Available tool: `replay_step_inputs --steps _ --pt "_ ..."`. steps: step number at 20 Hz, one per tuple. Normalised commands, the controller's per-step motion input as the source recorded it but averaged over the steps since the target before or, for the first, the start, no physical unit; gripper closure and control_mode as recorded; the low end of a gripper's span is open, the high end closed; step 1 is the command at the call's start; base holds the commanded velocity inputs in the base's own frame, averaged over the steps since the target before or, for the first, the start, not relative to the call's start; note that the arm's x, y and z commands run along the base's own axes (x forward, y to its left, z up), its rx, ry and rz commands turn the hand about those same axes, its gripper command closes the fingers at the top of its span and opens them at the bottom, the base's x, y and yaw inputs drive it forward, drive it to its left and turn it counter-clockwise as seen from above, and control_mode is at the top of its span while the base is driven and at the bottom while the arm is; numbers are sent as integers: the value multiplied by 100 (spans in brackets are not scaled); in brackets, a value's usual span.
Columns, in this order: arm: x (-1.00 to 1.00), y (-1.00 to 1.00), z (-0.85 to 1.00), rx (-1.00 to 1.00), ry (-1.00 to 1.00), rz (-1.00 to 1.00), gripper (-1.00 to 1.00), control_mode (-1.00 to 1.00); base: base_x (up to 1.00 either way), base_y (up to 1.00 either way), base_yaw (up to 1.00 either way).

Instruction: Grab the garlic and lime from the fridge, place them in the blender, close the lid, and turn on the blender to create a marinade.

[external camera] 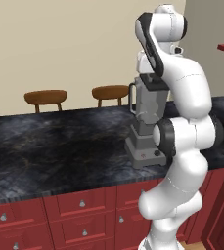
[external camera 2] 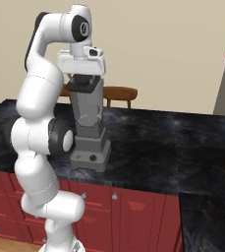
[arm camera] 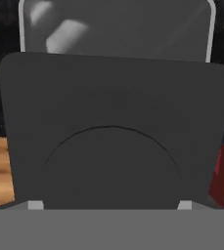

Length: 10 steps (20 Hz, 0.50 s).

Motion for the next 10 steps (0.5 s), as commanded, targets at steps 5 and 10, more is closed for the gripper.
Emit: replay_step_inputs --steps 5,10 --pt "0 0 0 0 2 0 100 -100 0 0 0" --pt "-10 0 -22 0 8 0 100 -100 0 0 0"
